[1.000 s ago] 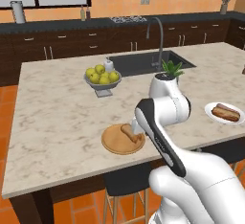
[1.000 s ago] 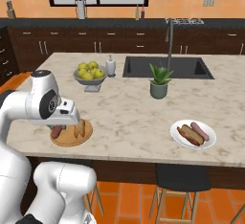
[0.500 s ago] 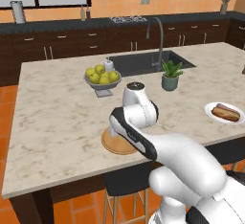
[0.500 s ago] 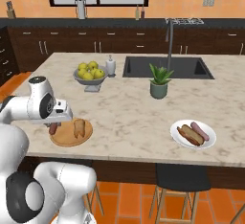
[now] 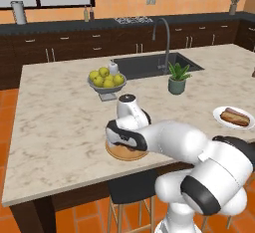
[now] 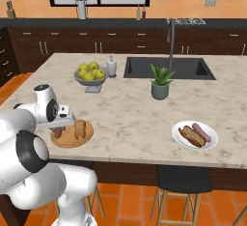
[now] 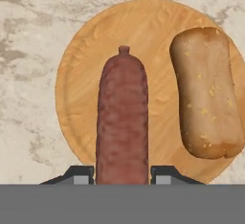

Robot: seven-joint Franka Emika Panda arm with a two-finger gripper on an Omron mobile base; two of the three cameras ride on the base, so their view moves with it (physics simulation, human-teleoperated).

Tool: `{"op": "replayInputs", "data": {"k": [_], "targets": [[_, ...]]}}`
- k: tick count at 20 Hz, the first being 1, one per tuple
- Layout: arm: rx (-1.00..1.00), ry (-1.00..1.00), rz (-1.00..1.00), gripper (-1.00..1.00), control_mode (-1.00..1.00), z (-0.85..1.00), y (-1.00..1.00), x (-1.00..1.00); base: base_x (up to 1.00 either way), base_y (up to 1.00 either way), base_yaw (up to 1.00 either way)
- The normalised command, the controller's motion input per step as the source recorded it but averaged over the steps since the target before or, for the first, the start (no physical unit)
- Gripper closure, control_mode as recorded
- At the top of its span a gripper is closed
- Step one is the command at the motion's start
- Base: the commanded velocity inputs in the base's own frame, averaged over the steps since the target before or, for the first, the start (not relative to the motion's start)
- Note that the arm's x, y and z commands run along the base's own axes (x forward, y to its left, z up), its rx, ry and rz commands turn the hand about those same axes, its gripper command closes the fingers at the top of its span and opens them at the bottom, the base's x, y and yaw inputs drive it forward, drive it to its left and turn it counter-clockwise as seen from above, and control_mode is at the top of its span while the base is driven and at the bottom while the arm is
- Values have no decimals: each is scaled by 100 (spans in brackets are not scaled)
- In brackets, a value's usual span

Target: Place one bun and one sausage from the bowl on each plate.

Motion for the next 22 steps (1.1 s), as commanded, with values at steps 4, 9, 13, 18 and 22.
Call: {"op": "replayInputs", "data": {"k": [4, 9, 13, 18, 22], "targets": [[1, -1, 0, 100, -100, -27, 2, 15, 0, 0, 0], [0, -2, 0, -100, -100, -9, 10, 5, 0, 0, 0], [0, -3, 0, -100, -100, 0, 1, 3, 0, 0, 0], [0, -2, 0, -100, -100, 1, 0, 2, 0, 0, 0], [1, -4, 0, -100, -100, 49, 0, -9, 0, 0, 0]]}}
